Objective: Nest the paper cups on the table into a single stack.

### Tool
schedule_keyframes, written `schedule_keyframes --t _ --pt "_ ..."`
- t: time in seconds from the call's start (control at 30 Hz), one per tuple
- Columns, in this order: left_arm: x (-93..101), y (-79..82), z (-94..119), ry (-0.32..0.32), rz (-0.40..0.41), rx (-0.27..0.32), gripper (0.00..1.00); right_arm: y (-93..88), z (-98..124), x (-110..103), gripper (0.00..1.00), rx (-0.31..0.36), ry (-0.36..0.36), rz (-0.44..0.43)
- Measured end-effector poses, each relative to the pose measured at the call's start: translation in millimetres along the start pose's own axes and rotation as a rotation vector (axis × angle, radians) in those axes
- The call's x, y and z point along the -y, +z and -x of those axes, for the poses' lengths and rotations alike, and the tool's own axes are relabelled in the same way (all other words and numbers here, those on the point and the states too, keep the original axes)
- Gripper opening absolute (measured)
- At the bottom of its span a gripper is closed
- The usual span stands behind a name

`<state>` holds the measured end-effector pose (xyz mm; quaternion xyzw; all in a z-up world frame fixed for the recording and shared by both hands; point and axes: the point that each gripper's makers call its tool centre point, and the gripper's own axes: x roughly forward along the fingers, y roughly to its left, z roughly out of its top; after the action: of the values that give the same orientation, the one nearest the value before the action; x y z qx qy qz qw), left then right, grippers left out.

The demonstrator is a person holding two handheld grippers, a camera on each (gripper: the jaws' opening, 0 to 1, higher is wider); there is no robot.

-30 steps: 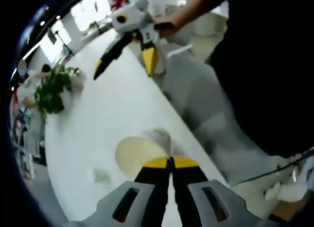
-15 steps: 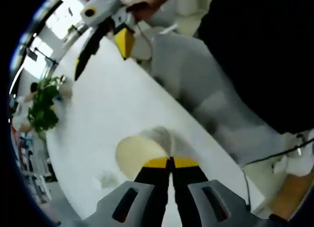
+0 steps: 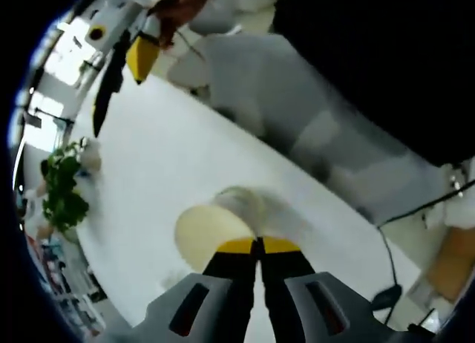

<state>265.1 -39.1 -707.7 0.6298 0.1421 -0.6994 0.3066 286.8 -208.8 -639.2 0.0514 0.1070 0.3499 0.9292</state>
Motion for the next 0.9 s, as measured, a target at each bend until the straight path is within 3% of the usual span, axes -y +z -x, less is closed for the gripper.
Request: schedule_keyframes --t 0.9 --pt "-1.2 -6.4 -27.3 -0.022 -0.135 -0.024 0.0 -6.3 6.0 8.7 0.98 -0.002 -0.02 -0.067"
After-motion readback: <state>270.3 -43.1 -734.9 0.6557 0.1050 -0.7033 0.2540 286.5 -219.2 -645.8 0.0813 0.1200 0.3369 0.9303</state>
